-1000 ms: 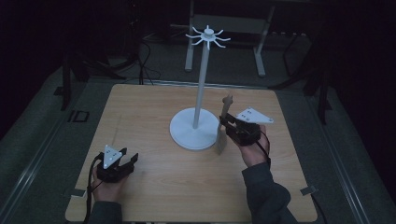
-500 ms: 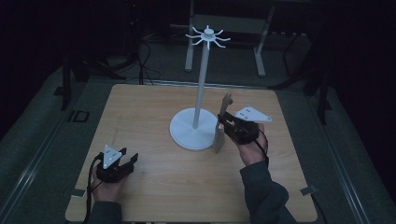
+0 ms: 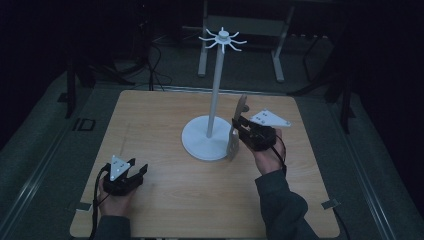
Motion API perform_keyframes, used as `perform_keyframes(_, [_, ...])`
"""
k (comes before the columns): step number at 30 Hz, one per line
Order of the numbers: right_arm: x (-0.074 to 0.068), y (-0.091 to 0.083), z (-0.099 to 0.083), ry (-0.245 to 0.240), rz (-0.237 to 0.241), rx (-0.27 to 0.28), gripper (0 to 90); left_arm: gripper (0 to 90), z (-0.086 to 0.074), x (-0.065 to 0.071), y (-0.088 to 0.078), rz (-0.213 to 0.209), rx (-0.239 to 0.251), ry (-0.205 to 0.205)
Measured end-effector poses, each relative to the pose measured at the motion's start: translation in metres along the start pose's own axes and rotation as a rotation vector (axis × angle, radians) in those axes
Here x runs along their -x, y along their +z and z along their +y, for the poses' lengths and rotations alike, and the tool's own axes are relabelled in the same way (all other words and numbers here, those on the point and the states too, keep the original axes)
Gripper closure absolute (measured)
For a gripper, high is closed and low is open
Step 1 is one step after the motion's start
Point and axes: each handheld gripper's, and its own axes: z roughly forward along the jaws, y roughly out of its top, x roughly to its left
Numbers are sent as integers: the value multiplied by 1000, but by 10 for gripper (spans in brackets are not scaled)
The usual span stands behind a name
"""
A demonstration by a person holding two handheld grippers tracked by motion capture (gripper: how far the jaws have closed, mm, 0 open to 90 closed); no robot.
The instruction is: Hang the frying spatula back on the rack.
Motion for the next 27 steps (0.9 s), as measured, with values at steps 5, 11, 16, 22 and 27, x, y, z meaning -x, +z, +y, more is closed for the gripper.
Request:
perform_keyframes(5, [0,1,4,-1,-2,2,746,483,0,0,0,1,2,-1])
perform_keyframes(11, [2,2,8,5,-6,3,746,483,0,0,0,0,2,-1])
perform_keyframes(16, [2,2,12,9,-7,9,746,484,0,0,0,1,1,-1])
perform_keyframes(22, [4,3,18,12,-13,15,746,483,0,0,0,1,1,-1])
perform_keyframes(27, [5,3,23,16,-14,20,746,483,0,0,0,1,1,-1])
